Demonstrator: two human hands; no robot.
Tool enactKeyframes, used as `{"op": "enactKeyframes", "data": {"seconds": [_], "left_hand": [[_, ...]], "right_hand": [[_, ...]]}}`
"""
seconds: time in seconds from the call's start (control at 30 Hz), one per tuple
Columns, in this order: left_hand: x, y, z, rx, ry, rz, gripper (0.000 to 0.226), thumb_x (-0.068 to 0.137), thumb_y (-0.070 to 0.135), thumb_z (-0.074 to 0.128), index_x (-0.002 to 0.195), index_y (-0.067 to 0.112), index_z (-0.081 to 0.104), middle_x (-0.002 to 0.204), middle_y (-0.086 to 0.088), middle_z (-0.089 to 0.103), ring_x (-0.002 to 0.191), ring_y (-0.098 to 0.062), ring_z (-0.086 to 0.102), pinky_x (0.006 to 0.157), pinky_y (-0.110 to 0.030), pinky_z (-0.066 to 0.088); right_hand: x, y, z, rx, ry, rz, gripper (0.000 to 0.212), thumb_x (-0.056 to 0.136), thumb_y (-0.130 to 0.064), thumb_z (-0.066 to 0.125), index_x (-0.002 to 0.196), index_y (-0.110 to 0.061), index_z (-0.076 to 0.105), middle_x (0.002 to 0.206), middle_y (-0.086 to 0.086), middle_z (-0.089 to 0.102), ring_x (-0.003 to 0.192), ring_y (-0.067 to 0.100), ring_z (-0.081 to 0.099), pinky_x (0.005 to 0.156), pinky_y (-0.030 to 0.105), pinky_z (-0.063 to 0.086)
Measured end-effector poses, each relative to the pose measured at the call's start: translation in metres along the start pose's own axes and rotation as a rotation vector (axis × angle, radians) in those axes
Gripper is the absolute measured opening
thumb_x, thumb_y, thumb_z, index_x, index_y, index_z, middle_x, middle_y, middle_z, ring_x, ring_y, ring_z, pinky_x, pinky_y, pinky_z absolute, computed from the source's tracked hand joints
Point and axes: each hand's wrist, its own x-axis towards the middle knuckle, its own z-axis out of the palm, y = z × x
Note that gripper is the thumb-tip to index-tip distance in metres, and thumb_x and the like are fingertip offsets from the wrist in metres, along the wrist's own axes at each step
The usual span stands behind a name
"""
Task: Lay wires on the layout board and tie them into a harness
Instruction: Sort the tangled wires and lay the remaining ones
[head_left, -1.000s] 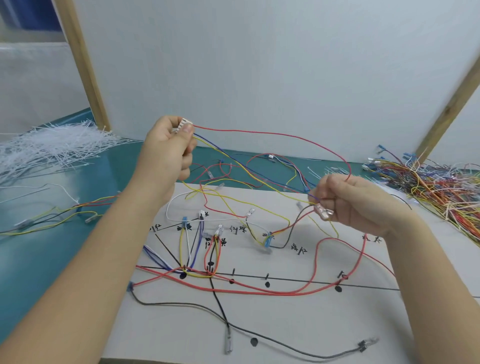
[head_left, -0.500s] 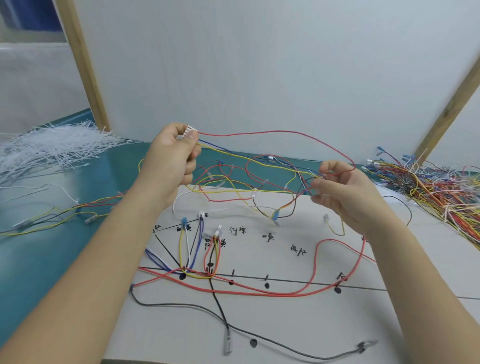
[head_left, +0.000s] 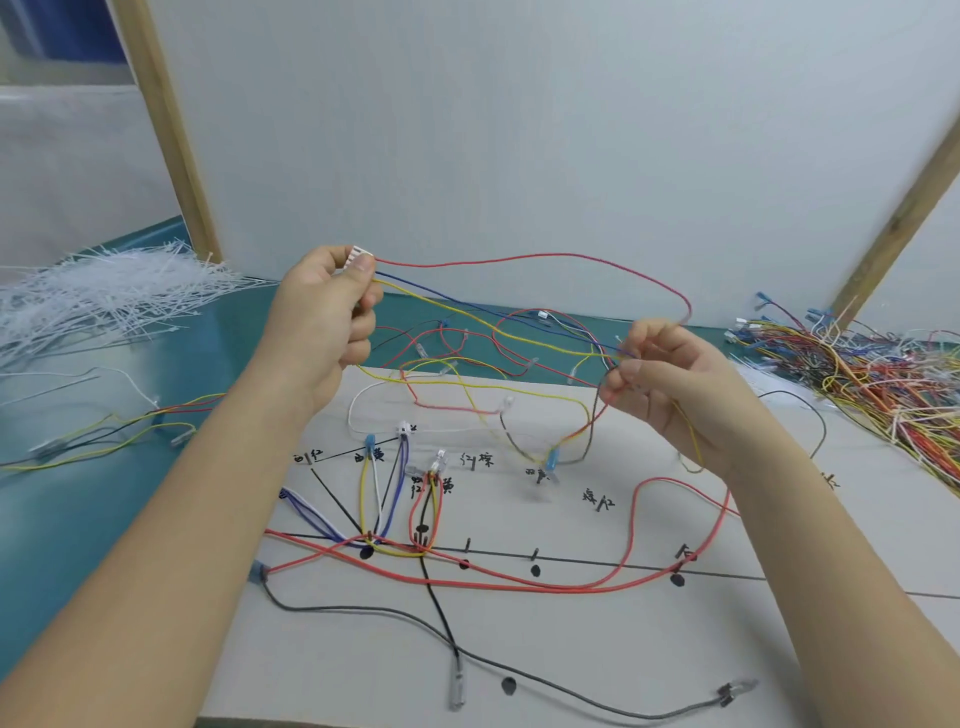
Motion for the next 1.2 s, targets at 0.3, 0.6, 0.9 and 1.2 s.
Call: {"op": "enactKeyframes", "data": {"seconds": [0.3,0.6,0.9,1.2], "left_hand": [[0.004,0.003,-0.011,-0.094,0.066,-0.034,0.02,0.1,0.019,0.041,0.08,0.021,0.043,0.06,0.005,0.036,0.033,-0.001,0.02,0.031,-0.01,0.015],[0.003,0.002,-0.008,-0.084,0.046,-0.048,0.022,0.1,0.018,0.041,0.078,0.02,0.042,0.061,0.004,0.036,0.034,-0.001,0.021,0.031,-0.011,0.015],[0.002,-0.001,-0.005,-0.063,0.01,-0.043,0.022,0.1,0.019,0.041,0.078,0.021,0.041,0.061,0.005,0.036,0.034,-0.001,0.021,0.032,-0.01,0.016],[-0.006,0.0,0.01,0.048,-0.146,0.09,0.02,0.1,0.017,0.04,0.081,0.023,0.042,0.049,0.013,0.043,0.035,-0.002,0.019,0.035,-0.008,0.016]], "right_hand": [[-0.003,0.002,-0.004,0.032,-0.153,0.072,0.043,0.069,0.009,0.055,0.1,-0.015,0.073,0.098,0.002,0.067,0.079,0.017,0.067,0.074,0.027,0.055],[-0.003,-0.001,-0.002,-0.368,-0.028,0.02,0.036,0.067,0.003,0.07,0.089,-0.025,0.067,0.088,-0.014,0.065,0.065,0.011,0.058,0.06,0.02,0.051],[-0.001,0.0,0.003,-0.243,0.01,0.045,0.012,0.075,-0.014,0.065,0.08,-0.016,0.055,0.071,-0.004,0.061,0.046,0.009,0.047,0.05,0.021,0.047],[0.003,0.002,0.0,-0.649,0.206,-0.102,0.018,0.075,-0.008,0.075,0.074,-0.022,0.064,0.066,-0.004,0.059,0.057,0.01,0.049,0.055,0.021,0.044]]}}
